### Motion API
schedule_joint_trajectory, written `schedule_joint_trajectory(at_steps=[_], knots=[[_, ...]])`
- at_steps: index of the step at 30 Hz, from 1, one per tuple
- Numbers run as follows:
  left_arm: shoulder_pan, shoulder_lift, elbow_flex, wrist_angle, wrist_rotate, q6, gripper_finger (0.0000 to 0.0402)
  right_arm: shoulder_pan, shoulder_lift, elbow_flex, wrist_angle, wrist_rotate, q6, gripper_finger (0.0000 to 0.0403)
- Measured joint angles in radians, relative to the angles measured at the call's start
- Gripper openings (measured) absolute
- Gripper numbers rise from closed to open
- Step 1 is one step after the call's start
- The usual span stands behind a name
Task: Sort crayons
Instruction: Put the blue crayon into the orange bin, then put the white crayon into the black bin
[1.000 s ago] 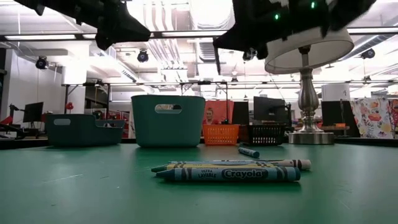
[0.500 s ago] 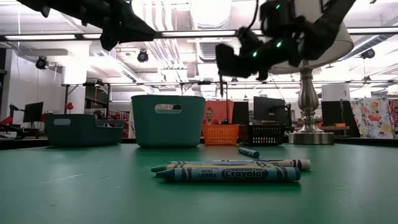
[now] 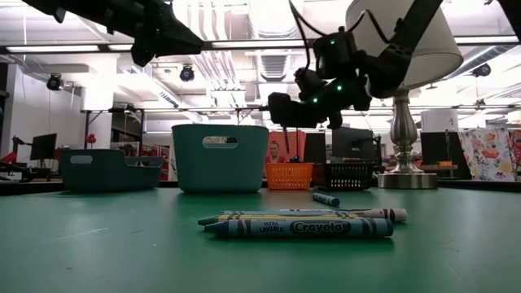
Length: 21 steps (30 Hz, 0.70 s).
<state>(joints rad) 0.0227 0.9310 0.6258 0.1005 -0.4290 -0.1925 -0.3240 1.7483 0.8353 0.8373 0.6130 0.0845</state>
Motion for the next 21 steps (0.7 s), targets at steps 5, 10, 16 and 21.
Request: schedule_joint_trajectory(at_steps=[5,10,16,21], knots=[[0.0,0.0,0.0,0.0,-0.002,0.0,0.0084,-0.012,0.017,0.053,-0.12,-0.001,0.033,0.0027],[0.0,0.0,0.0,0.0,-0.002,0.0,0.0084,-0.017,0.037,0.098,-0.197,0.0,0.047,0.0066],[0.0,0.0,0.0,-0.006,-0.002,0.0,0.0084,-0.015,0.029,0.109,-0.216,-0.02,0.039,0.0105],[-0.008,-0.006,0.0,-0.006,0.0,0.004,0.0084,0.012,-0.042,0.104,-0.232,-0.208,0.014,0.012]])
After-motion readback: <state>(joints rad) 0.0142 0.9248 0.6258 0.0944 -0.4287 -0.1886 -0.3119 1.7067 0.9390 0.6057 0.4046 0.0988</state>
